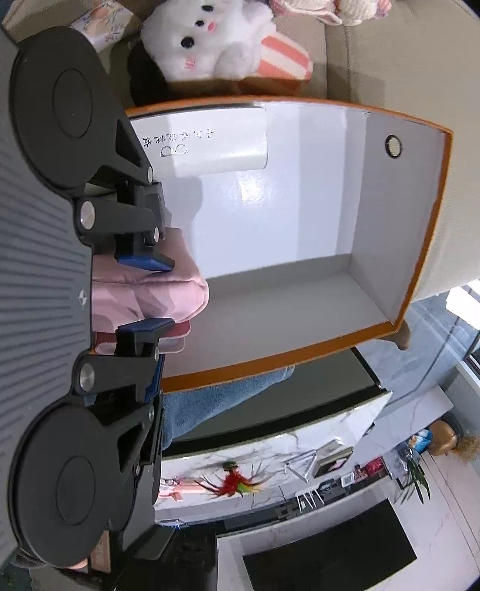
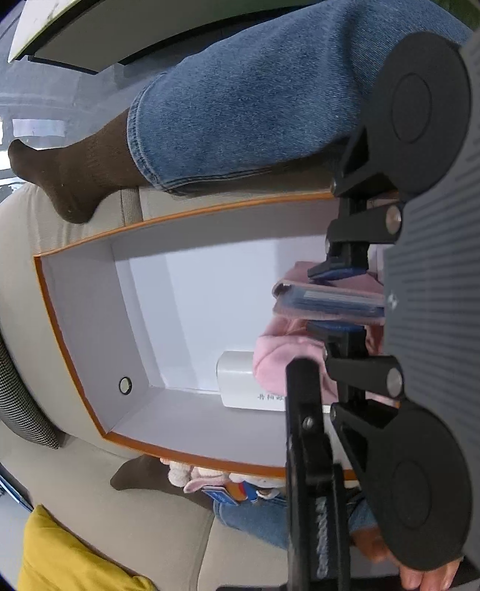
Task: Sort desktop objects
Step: 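Carry the pink bag and pink wallet over the shoebox with both tools, then lower the pink wallet into the shoebox and open the right tool while the left lowers the bag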
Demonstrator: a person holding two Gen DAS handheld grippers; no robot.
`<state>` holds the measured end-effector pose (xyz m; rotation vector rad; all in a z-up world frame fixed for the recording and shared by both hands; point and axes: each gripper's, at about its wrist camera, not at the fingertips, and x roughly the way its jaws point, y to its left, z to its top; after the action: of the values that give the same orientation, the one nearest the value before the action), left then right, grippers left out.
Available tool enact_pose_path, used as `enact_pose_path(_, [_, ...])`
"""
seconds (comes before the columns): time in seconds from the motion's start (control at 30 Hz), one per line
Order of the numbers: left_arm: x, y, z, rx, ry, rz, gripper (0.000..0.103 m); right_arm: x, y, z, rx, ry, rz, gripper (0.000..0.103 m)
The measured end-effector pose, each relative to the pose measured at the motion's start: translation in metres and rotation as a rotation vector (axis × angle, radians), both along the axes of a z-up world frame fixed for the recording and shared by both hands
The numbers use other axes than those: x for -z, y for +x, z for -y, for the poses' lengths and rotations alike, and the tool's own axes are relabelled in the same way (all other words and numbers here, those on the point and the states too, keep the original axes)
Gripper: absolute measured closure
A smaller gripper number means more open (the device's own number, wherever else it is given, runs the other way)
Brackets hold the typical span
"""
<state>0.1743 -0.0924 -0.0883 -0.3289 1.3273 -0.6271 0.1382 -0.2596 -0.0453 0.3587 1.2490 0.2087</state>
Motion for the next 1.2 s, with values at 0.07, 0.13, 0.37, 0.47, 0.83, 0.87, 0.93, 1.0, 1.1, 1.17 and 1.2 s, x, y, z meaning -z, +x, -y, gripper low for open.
enact_pose_path(0.07, [-0.004,-0.003,-0.004,0.002,-0.014,0.01,0.072,-0.002,-0.002,0.0,0.0,0.004,0.002,0.075])
enact_pose_path(0.13, [-0.008,-0.006,-0.007,0.009,-0.033,0.018,0.072,-0.004,-0.004,0.002,0.008,0.018,0.008,0.072])
enact_pose_path(0.37, [-0.004,-0.014,-0.001,0.047,-0.005,0.042,0.074,-0.013,-0.01,0.008,0.027,0.045,0.02,0.076])
enact_pose_path(0.47, [0.007,-0.015,0.005,0.062,0.01,0.018,0.076,-0.012,-0.012,0.009,0.026,0.054,0.034,0.083])
enact_pose_path(0.83, [-0.006,-0.018,0.0,0.064,0.028,0.074,0.076,-0.015,-0.012,-0.002,-0.017,-0.005,0.074,0.078])
enact_pose_path(0.87, [-0.006,-0.018,-0.002,0.063,0.023,0.073,0.076,-0.016,-0.013,-0.001,-0.016,-0.005,0.077,0.078])
enact_pose_path(0.93, [-0.009,-0.018,-0.006,0.057,0.017,0.076,0.076,-0.018,-0.013,-0.001,-0.015,-0.003,0.085,0.07])
enact_pose_path(1.0, [-0.012,-0.018,-0.009,0.054,0.013,0.089,0.076,-0.021,-0.014,0.001,-0.011,-0.013,0.096,0.067])
enact_pose_path(1.1, [-0.017,-0.017,-0.012,0.05,0.004,0.098,0.076,-0.023,-0.014,0.001,-0.01,-0.021,0.104,0.063])
enact_pose_path(1.17, [-0.018,-0.017,-0.013,0.049,0.005,0.1,0.076,-0.023,-0.014,0.002,-0.008,-0.026,0.101,0.063])
enact_pose_path(1.2, [-0.018,-0.017,-0.013,0.047,0.008,0.1,0.076,-0.022,-0.014,0.002,-0.007,-0.028,0.1,0.063])
